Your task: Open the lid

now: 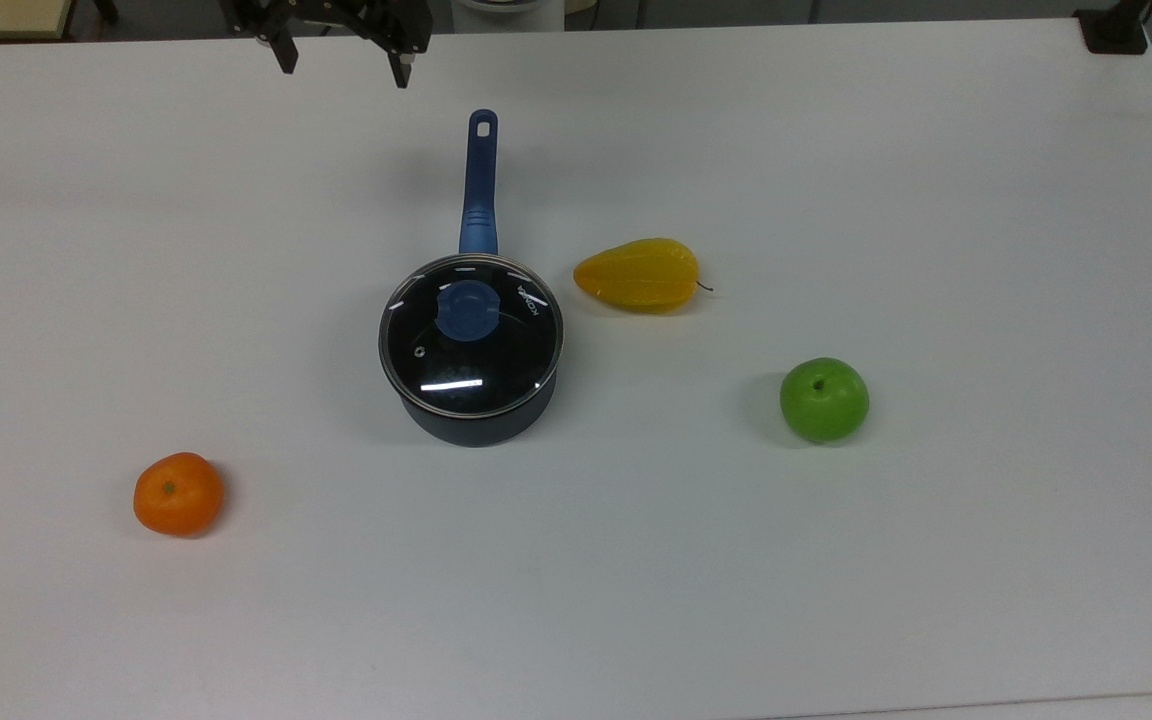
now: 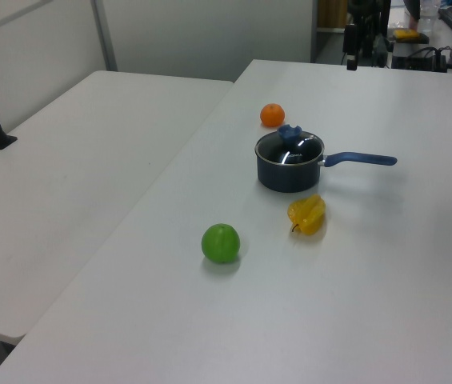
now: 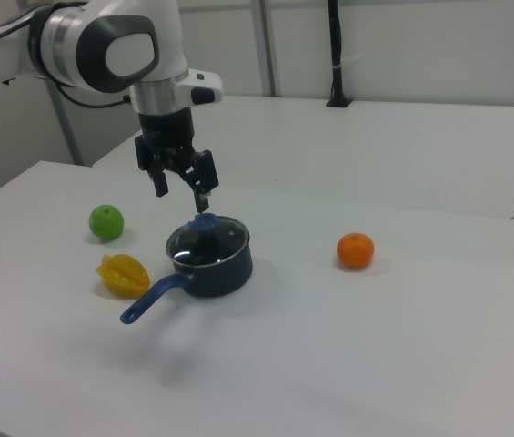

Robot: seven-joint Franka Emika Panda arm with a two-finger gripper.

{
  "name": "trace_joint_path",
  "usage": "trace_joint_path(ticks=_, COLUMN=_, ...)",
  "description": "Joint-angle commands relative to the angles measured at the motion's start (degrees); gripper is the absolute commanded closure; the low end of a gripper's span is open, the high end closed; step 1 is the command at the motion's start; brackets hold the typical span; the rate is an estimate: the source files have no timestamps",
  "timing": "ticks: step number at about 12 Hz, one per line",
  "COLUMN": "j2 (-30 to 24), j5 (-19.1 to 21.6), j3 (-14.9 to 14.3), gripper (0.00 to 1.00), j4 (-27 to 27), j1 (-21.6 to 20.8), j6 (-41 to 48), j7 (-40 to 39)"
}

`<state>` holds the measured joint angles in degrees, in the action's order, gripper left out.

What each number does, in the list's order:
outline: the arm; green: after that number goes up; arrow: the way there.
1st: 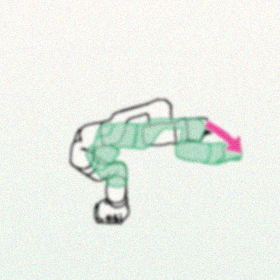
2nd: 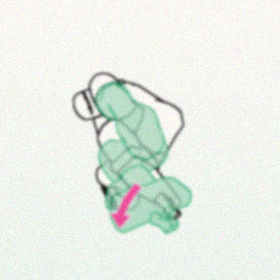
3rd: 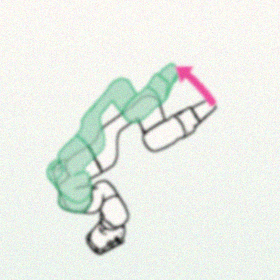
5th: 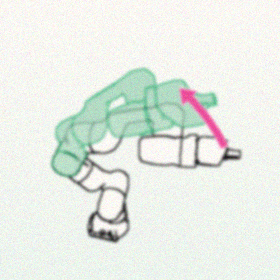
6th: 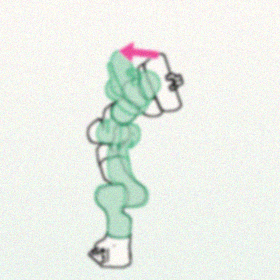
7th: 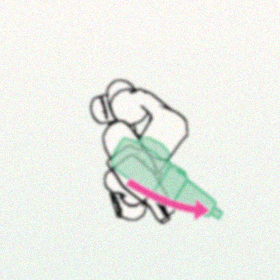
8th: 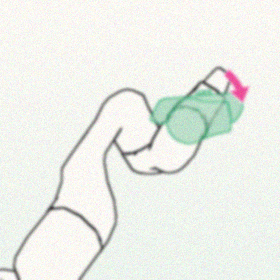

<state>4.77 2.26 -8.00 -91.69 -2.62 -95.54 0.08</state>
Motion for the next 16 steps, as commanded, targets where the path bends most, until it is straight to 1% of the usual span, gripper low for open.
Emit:
trace_joint_path(ticks=1, j2=1.90, j5=1.26, j3=0.70, gripper=0.00, j4=0.98, j1=-1.50, j6=-0.78, j7=-1.57)
trace_joint_path(ticks=2, j2=3.82, j5=1.17, j3=0.70, gripper=0.03, j4=2.21, j1=-3.95, j6=-1.83, j7=-0.44)
trace_joint_path(ticks=3, j2=5.41, j5=1.17, j3=0.62, gripper=0.04, j4=2.66, j1=-5.28, j6=-4.80, j7=0.88)
trace_joint_path(ticks=5, j2=8.75, j5=1.35, j3=0.62, gripper=0.04, j4=2.66, j1=-5.56, j6=-12.45, j7=3.08)
trace_joint_path(ticks=8, j2=13.41, j5=1.26, j3=0.70, gripper=0.04, j4=2.75, j1=-5.38, j6=-17.91, j7=2.47)
trace_joint_path(ticks=13, j2=16.50, j5=1.17, j3=0.70, gripper=0.02, j4=2.84, j1=-5.64, j6=-23.02, j7=1.33)
trace_joint_path(ticks=14, j2=16.76, j5=1.17, j3=1.05, gripper=0.01, j4=2.84, j1=-5.73, j6=-23.03, j7=1.24)
trace_joint_path(ticks=16, j2=17.73, j5=1.00, j3=1.23, gripper=0.01, j4=2.92, j1=-6.17, j6=-23.11, j7=1.24)
